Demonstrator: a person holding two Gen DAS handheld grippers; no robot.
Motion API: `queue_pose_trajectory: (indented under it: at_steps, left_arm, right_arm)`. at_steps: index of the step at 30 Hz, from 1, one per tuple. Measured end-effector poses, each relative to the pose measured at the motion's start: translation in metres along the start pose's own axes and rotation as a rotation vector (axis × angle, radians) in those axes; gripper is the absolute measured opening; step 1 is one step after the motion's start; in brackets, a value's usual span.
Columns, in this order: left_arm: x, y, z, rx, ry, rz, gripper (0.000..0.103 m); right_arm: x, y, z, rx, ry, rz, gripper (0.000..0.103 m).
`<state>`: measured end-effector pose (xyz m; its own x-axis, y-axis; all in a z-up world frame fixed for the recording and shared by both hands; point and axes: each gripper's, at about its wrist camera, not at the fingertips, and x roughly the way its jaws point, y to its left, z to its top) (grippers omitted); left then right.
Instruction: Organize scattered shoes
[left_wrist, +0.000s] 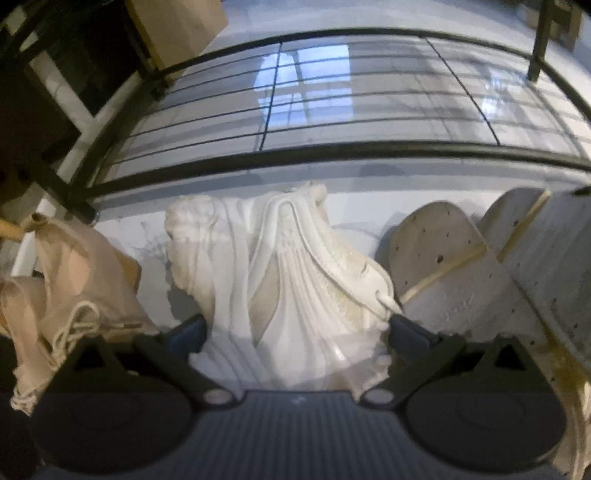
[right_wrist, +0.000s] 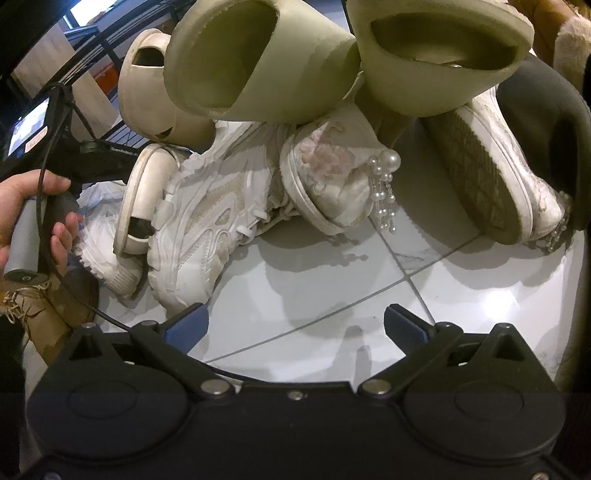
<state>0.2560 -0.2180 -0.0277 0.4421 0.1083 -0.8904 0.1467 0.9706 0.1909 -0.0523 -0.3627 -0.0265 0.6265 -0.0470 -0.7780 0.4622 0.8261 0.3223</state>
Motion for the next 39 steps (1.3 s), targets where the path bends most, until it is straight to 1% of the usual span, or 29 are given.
queue_pose_trajectory:
  at_steps: [2,6,7,9,13,15,17,19,21,23,28,32,34,37,39]
  left_arm:
    - [0.0,0.0,-0.001,0.003,-0.001,0.009,0.097]
    - [-0.002,-0.002,-0.005,0.024,-0.018,0.055,0.087]
    - [-0.003,-0.002,-0.006,0.025,-0.023,0.06,0.086]
    - [-0.008,0.003,-0.011,0.007,-0.044,0.069,0.082]
    - [-0.025,0.019,-0.029,-0.069,-0.061,0.042,0.077]
    - [-0.036,0.034,-0.045,-0.119,-0.05,0.002,0.075]
    - [-0.044,0.046,-0.062,-0.157,-0.029,-0.021,0.074]
    - [-0.054,0.054,-0.08,-0.166,-0.035,-0.051,0.073]
    - [-0.073,0.059,-0.105,-0.125,-0.065,-0.076,0.072]
    - [-0.088,0.062,-0.129,-0.098,-0.075,-0.119,0.07]
    - [-0.112,0.077,-0.193,-0.097,-0.068,-0.229,0.07]
    - [-0.124,0.091,-0.235,-0.096,-0.063,-0.262,0.07]
    - [-0.128,0.096,-0.248,-0.09,-0.048,-0.265,0.07]
    - [-0.132,0.111,-0.259,-0.097,-0.022,-0.245,0.07]
    - [-0.132,0.118,-0.261,-0.099,-0.021,-0.196,0.07]
  right_arm:
    - [0.0,0.0,0.0,0.0,0.0,0.0,0.103]
    - [0.001,0.0,0.0,0.001,0.001,-0.007,0.103]
    - [0.001,0.0,0.0,0.003,0.0,-0.008,0.103]
    - [0.002,-0.001,0.001,0.006,-0.004,-0.013,0.103]
    - [0.005,-0.004,0.001,0.017,-0.001,-0.026,0.103]
    - [0.006,-0.005,0.001,0.019,0.002,-0.029,0.103]
    - [0.005,-0.004,0.001,0.01,-0.006,-0.031,0.103]
    - [0.004,-0.003,0.001,0.003,-0.017,-0.033,0.103]
    - [0.003,-0.004,0.001,0.001,-0.024,-0.039,0.103]
    - [0.003,-0.005,0.0,0.002,-0.025,-0.047,0.103]
    - [-0.001,-0.009,-0.003,0.002,-0.038,-0.086,0.103]
    - [-0.006,-0.012,-0.008,-0.001,-0.034,-0.102,0.103]
    - [-0.01,-0.013,-0.01,-0.006,-0.038,-0.104,0.103]
    - [-0.014,-0.012,-0.013,-0.012,-0.043,-0.106,0.103]
    - [-0.019,-0.011,-0.016,-0.016,-0.045,-0.107,0.103]
